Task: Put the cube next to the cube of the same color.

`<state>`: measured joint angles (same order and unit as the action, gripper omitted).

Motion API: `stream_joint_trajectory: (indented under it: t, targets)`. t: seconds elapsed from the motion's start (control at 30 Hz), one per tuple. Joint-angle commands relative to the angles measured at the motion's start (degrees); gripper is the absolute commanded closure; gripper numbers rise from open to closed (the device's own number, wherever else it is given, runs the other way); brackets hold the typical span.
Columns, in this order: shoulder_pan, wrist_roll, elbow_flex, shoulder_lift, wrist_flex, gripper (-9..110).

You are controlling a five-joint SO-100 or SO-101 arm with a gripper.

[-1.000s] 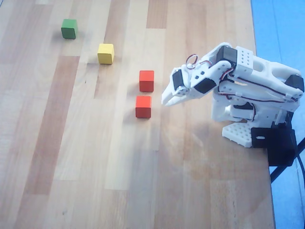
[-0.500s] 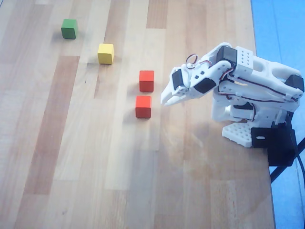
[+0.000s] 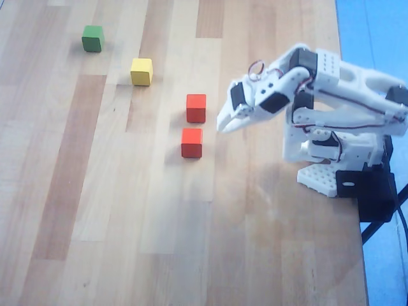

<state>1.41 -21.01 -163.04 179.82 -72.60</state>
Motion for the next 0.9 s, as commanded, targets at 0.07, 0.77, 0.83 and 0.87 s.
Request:
stream_joint_trajectory:
  t: [0.07,0.77,0.83,0.87]
  targets:
    - [0.6,0.4,23.1,-16.5,-5.0,101]
    - [0.7,0.6,55.6,-56.6,-16.9,101]
    - [0.9,0.6,55.2,-57.7,-14.8,101]
    - [1.1,0.6,54.8,-58.1,-14.4,101]
